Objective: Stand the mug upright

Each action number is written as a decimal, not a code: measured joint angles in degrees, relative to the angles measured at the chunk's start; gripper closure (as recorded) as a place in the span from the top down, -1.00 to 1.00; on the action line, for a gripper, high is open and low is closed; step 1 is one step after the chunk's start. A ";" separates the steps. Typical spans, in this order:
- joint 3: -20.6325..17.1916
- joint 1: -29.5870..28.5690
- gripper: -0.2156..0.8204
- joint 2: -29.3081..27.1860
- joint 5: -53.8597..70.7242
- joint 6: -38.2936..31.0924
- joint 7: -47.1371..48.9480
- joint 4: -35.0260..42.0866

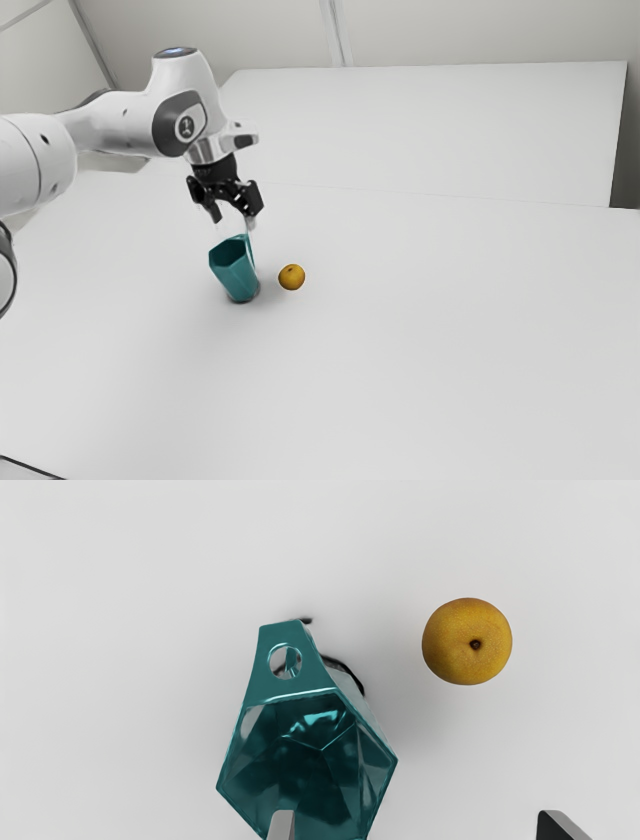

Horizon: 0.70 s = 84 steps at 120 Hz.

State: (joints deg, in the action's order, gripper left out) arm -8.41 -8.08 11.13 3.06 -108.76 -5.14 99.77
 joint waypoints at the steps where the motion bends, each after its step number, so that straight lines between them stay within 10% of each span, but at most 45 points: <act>1: 0.00 0.05 0.44 -0.26 -0.04 0.29 0.03 -0.15; 84: -1.64 0.17 0.58 -8.11 -2.73 16.98 1.08 -7.11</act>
State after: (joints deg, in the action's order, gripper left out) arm -10.04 -7.91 3.02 0.33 -91.79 -4.06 92.66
